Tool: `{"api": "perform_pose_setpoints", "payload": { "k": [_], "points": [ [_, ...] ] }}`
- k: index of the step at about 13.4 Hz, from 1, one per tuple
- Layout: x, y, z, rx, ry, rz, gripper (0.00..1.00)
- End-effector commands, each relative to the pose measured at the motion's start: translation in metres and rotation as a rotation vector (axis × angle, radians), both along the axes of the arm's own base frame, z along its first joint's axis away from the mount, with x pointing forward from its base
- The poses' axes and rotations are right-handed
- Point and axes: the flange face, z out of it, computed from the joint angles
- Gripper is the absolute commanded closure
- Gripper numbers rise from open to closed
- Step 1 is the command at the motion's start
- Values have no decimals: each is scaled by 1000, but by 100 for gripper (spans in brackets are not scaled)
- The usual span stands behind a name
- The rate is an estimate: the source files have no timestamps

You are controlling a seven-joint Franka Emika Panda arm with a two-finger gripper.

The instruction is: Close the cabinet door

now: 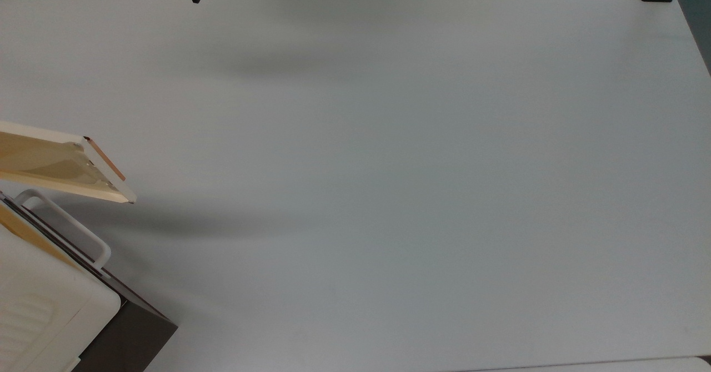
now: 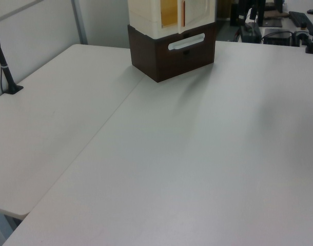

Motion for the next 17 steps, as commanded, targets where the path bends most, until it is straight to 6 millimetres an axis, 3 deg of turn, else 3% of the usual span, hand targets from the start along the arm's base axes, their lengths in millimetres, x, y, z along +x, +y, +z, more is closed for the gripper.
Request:
{"api": "perform_pose_setpoints", "payload": {
  "k": [1, 8, 9, 11, 13, 17],
  "points": [
    [-8, -1, 3, -8, -1, 18, 0],
    [-8, -1, 3, -6, 0, 20, 0],
    [-8, 0, 3, -8, -5, 23, 9],
    [-6, 0, 3, -6, -14, 31, 49],
    [-6, -4, 6, -9, -32, 68, 74],
    [22, -22, 10, -75, -215, 59, 79]
  ]
}}
